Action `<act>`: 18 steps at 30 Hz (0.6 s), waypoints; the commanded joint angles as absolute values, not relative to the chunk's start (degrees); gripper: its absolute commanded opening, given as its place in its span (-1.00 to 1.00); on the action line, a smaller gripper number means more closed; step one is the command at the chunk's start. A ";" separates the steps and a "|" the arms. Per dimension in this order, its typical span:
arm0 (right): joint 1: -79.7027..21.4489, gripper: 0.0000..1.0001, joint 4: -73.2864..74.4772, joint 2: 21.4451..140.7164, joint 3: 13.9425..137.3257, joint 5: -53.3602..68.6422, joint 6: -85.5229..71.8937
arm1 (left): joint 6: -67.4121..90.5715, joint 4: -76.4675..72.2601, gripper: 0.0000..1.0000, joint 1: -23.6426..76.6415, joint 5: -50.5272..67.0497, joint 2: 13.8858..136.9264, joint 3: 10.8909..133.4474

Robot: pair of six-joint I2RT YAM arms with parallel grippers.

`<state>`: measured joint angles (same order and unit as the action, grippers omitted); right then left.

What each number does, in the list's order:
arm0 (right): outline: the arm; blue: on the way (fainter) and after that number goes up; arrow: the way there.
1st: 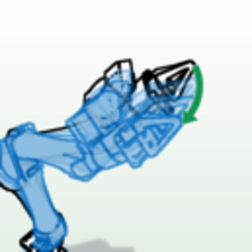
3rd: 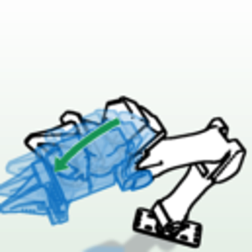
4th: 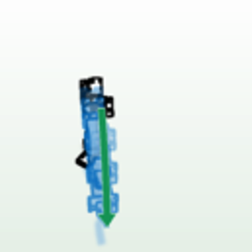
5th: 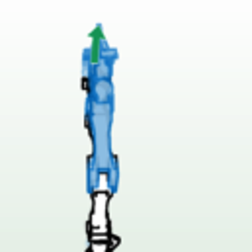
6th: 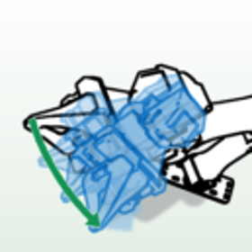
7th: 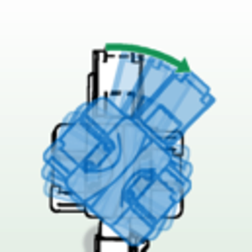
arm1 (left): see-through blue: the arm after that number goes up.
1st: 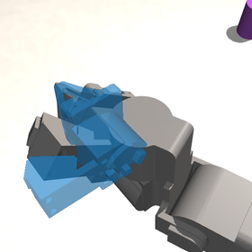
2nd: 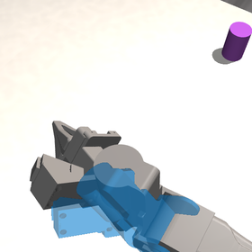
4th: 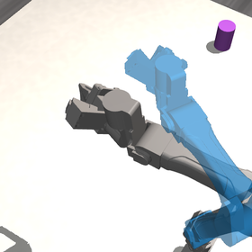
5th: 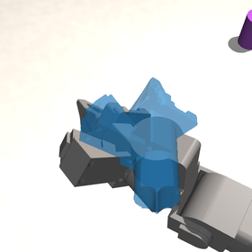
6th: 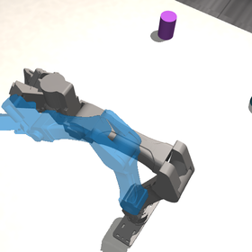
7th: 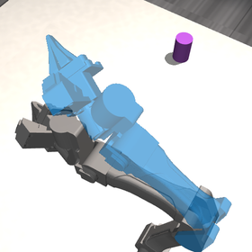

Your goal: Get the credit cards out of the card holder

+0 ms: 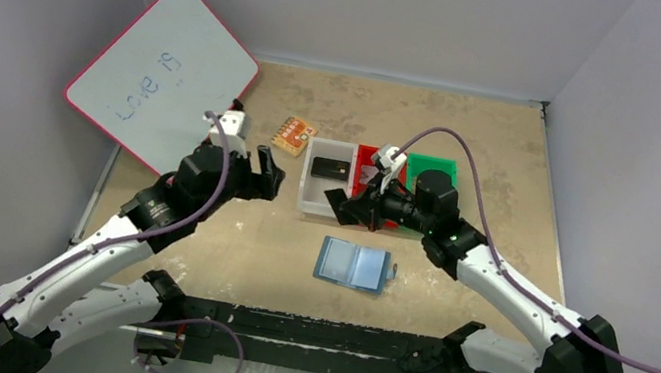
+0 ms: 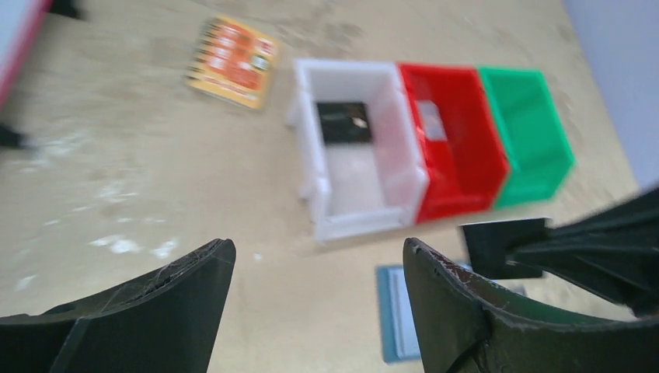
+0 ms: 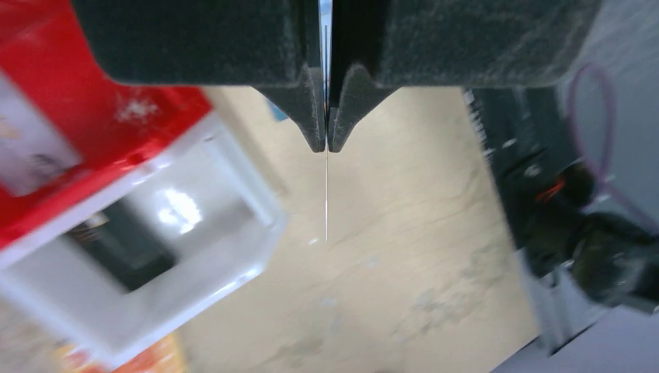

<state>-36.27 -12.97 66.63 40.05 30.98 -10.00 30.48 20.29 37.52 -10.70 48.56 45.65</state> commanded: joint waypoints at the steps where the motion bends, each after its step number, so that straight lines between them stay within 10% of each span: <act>1: -36.30 -1.00 -19.88 62.40 41.09 15.70 -1.49 | 33.93 23.23 0.60 37.21 -35.92 43.94 47.07; 18: -39.82 -1.00 -16.77 79.44 54.88 2.12 19.86 | 37.80 31.64 0.68 37.27 -62.35 39.25 45.29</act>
